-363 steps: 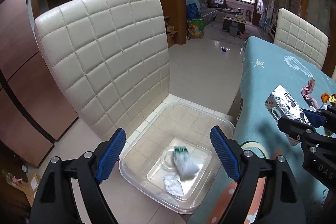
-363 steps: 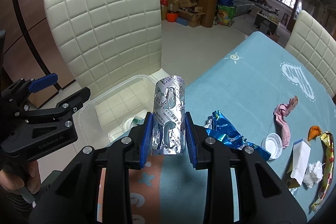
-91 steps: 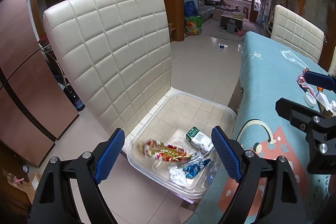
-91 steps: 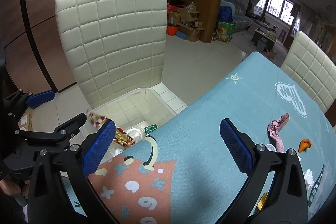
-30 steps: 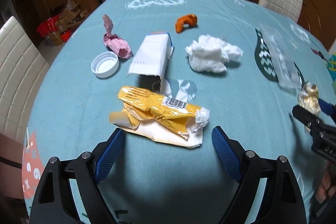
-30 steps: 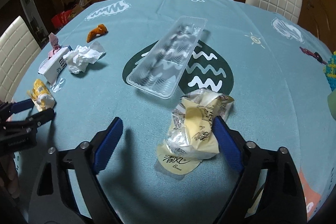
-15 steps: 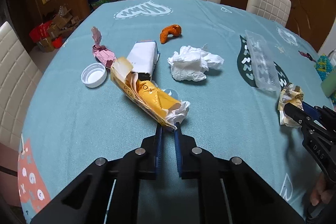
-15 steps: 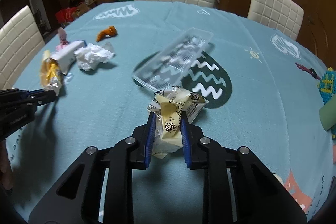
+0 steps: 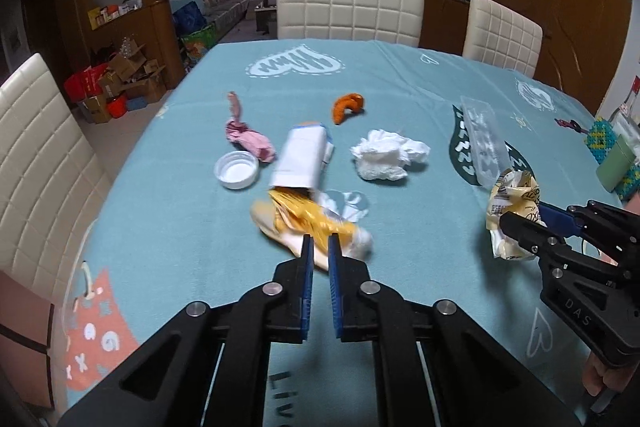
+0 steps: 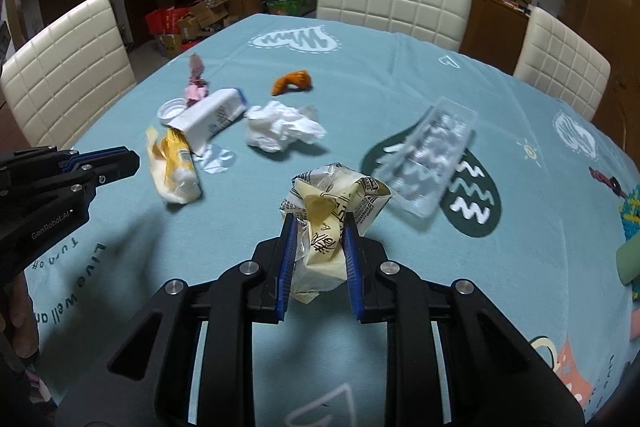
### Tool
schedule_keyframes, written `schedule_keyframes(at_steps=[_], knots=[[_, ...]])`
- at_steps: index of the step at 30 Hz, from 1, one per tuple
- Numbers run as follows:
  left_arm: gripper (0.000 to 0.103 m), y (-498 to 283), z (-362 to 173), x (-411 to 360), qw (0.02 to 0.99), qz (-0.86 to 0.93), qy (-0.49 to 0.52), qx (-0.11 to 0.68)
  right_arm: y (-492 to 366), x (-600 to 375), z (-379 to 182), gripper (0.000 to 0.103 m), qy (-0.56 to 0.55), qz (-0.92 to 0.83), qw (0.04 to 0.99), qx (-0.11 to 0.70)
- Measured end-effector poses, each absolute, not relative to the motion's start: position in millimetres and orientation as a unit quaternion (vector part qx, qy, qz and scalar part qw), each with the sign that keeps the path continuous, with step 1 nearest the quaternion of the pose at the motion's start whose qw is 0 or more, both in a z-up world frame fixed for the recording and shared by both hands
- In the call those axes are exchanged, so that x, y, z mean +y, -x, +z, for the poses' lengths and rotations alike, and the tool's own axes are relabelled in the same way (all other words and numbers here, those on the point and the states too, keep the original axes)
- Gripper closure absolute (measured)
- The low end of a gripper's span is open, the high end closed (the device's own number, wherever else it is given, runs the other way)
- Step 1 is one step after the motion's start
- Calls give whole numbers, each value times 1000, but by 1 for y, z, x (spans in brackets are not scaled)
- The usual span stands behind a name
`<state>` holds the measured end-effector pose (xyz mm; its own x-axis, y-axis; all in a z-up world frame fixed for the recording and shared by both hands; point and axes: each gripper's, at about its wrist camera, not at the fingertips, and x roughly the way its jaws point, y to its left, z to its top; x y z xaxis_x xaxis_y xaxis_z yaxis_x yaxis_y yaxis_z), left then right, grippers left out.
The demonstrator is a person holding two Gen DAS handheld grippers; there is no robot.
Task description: Collect trash
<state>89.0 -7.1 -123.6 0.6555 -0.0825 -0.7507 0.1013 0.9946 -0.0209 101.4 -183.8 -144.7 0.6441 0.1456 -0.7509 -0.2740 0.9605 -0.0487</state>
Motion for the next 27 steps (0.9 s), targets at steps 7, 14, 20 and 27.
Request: schedule_keyframes(at_steps=[7,14,20,27], knots=[[101,-84,-125,30,910,-54,8,410,-103,-141,-141,79,101,133,900,402],[27,-97,-144,6,895,-84,11,437,-109,-149,-135,79,101,107,909,389],[17,-110,-140,-12,905,-66,2,420,-120,-176,-142,79,87,97,907,400],[17,-132,-164,-23,892,-20,-8,451,-129,-184,-152,78,77,113,904,406]])
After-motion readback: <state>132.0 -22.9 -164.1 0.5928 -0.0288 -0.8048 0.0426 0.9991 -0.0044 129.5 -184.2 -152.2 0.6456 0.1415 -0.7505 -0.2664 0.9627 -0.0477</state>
